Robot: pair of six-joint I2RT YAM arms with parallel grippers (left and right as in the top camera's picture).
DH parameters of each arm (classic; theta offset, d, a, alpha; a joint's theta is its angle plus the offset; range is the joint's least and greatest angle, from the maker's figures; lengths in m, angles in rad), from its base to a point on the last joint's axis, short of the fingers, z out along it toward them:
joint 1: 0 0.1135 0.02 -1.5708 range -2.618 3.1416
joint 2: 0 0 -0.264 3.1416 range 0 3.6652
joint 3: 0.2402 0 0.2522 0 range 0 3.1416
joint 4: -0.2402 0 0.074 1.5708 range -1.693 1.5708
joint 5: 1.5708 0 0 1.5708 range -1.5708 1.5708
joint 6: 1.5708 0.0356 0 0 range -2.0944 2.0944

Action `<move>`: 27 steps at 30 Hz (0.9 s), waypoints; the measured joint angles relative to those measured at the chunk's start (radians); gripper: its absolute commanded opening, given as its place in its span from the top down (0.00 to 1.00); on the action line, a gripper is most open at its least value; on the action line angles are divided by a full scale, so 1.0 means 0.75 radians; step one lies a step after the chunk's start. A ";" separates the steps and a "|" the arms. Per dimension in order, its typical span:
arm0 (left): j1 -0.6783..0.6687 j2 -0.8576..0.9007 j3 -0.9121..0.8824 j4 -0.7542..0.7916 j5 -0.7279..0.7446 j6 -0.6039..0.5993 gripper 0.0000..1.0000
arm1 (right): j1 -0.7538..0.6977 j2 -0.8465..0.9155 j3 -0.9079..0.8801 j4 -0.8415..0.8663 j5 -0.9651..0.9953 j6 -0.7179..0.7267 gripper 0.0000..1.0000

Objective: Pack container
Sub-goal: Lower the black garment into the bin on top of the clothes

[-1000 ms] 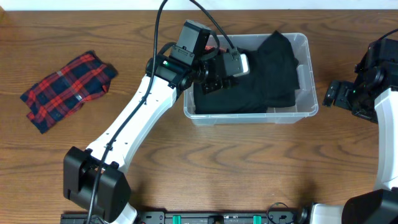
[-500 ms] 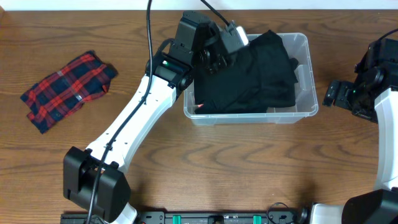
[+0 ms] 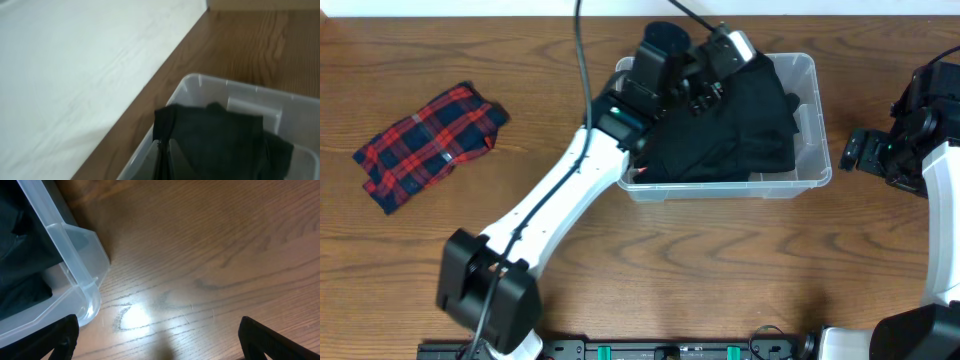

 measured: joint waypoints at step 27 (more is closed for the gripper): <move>-0.007 0.544 0.062 0.136 -0.001 -0.002 0.94 | 0.000 0.000 0.000 0.000 0.001 0.000 0.01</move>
